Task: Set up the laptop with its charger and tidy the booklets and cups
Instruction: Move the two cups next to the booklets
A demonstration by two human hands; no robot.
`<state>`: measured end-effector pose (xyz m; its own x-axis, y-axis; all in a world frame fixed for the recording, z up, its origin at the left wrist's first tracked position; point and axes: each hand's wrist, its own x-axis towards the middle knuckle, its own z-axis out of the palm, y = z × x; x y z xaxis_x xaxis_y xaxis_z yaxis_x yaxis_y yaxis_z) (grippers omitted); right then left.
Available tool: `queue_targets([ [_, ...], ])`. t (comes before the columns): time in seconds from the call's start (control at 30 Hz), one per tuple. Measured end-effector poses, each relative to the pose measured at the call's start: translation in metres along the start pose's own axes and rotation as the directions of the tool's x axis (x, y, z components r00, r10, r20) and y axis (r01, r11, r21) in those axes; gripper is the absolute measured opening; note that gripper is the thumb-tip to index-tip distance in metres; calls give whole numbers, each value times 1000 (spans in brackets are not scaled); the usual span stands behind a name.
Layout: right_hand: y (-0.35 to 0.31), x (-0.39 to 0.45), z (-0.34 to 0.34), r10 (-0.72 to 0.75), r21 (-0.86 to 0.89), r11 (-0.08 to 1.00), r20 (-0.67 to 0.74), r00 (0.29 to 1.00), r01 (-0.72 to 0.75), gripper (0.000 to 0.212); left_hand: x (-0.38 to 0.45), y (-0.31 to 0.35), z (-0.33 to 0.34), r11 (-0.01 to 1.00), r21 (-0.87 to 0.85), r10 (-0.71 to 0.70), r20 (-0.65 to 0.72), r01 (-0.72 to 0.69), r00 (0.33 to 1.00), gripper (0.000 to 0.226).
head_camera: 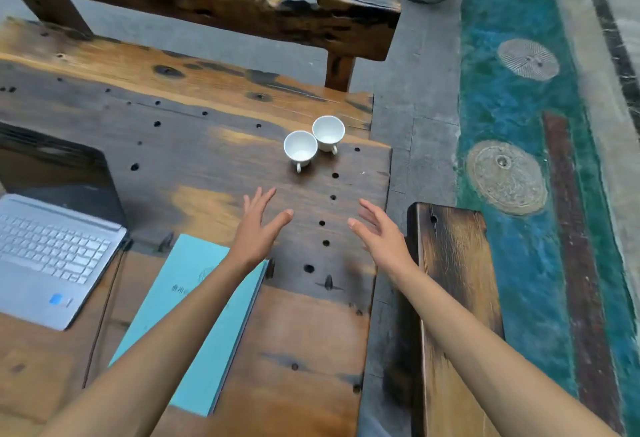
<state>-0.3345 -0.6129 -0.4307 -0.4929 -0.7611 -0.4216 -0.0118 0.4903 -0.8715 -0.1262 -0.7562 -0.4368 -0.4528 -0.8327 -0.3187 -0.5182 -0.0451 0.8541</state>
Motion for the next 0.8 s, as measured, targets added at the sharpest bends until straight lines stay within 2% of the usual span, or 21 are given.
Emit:
queue_targets([
  [0.1,-16,55,-1,84,138,987,-1,996,-83,41,49,2,-1,967,-224,-123,13,123,992,56],
  [0.2,-25,113,-3,120,185,976,2,993,-119,28,92,-1,3,882,-390,-254,83,266,964,51],
  [0.3,-27,164,-2,158,246,957,10,987,-156,31,127,-12,12,839,-414,-324,141,353,935,31],
  [0.37,-21,195,0,184,251,951,15,983,-182,30,146,-23,20,820,-421,-357,155,388,921,27],
  [0.57,-3,253,7,241,236,939,73,968,-252,33,180,-45,40,768,-470,-358,249,436,900,33],
  [0.7,2,270,10,245,206,940,140,959,-270,28,193,-47,46,743,-519,-300,307,423,903,23],
  [0.8,2,276,13,240,216,937,168,956,-274,26,201,-49,48,752,-524,-278,297,399,914,16],
])
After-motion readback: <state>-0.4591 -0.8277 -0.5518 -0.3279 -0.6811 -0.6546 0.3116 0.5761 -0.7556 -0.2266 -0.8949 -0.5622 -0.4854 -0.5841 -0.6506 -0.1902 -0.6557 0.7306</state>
